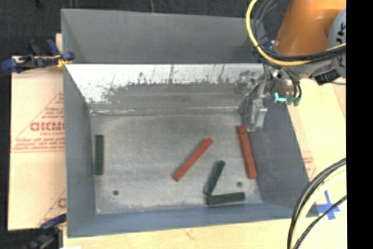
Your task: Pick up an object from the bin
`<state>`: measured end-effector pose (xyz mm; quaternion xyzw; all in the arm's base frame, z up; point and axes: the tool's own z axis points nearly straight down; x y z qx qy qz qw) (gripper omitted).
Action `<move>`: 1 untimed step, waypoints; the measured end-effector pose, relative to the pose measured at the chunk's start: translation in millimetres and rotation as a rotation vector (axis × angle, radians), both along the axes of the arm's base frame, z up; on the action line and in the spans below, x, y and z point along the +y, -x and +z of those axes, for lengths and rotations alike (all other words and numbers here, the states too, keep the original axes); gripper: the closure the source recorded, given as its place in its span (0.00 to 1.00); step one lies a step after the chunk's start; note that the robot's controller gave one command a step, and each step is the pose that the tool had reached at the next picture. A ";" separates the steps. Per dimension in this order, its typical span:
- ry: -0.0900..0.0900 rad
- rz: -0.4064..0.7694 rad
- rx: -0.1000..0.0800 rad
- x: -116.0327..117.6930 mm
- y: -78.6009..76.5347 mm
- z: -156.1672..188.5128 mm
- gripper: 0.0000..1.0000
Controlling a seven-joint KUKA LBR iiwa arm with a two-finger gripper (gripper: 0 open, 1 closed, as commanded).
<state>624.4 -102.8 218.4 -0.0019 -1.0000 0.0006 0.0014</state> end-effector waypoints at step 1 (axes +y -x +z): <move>0.001 0.002 -0.008 0.3 -1.6 5.0 0.00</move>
Offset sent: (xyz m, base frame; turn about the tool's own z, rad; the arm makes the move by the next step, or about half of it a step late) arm 0.0087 0.0296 -0.1438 -0.2446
